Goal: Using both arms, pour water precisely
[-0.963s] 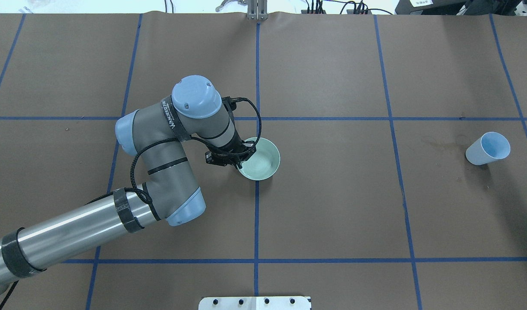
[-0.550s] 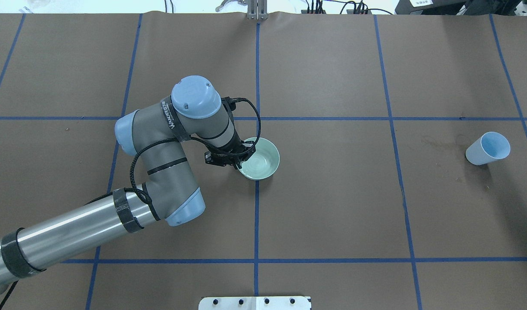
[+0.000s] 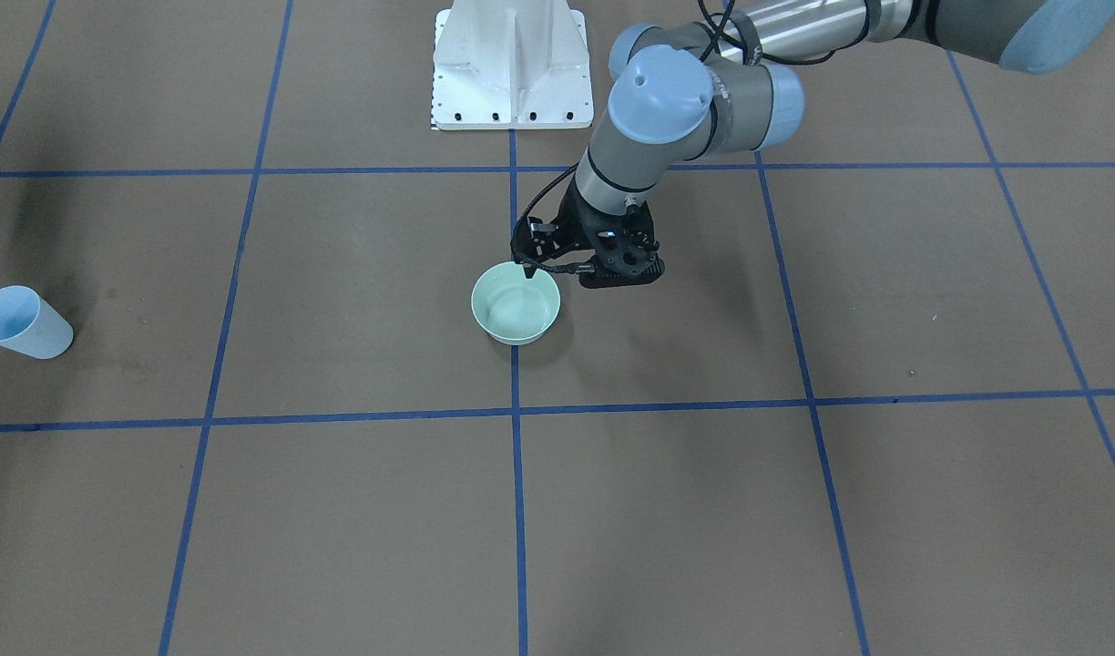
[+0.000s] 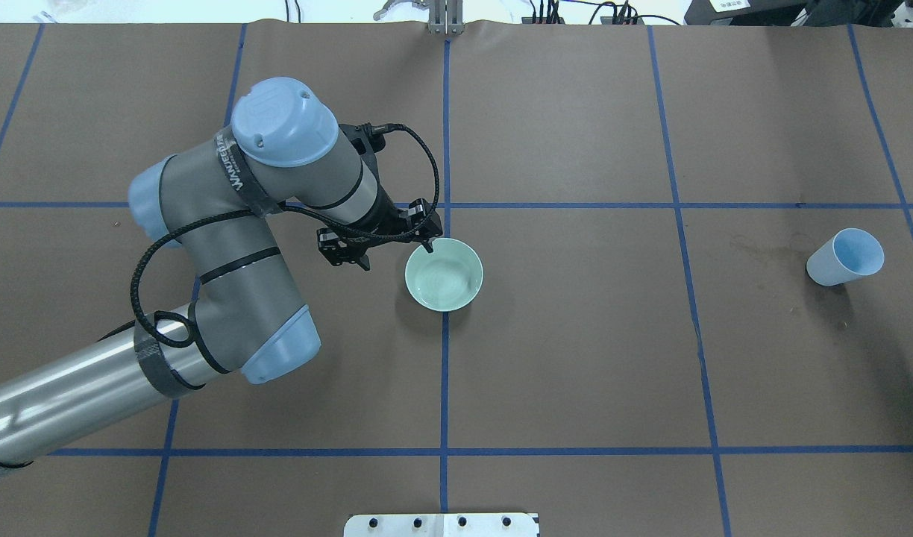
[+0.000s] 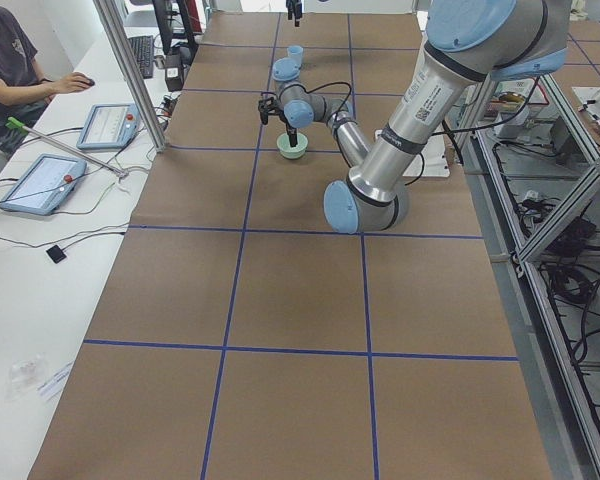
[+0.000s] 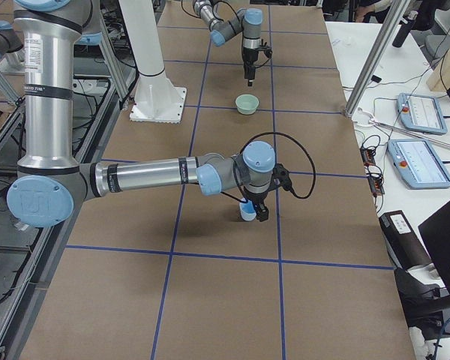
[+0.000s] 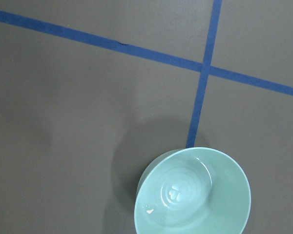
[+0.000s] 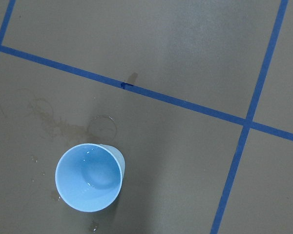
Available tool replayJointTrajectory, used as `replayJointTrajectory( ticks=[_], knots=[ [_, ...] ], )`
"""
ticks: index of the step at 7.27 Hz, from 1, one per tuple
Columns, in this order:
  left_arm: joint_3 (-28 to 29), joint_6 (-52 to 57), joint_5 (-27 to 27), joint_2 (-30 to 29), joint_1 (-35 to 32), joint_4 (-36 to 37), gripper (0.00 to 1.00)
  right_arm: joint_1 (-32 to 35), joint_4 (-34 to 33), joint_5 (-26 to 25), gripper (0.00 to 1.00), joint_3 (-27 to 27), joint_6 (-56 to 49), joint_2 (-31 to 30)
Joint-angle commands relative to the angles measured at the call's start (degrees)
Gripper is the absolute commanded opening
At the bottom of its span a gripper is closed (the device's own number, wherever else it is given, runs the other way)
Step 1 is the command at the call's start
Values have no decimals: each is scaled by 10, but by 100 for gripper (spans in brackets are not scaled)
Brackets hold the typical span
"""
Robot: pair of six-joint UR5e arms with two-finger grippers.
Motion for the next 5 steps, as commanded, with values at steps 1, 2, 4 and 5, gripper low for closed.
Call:
replayJointTrajectory(
  ticks=[1,2,4,5],
  knots=[
    [-22,0,1,6,-3,19,100,-67,186,9,100,-1,44,-40],
    [-21,2,1,6,-4,19,100,-83,332,-20,99,-2,66,-97],
    [-20,3,3,6,-4,19,100,-84,385,-44,99,-3,105,-117],
    [-22,1,3,5,-4,19,100,-84,435,-104,99,-4,106,-138]
  ],
)
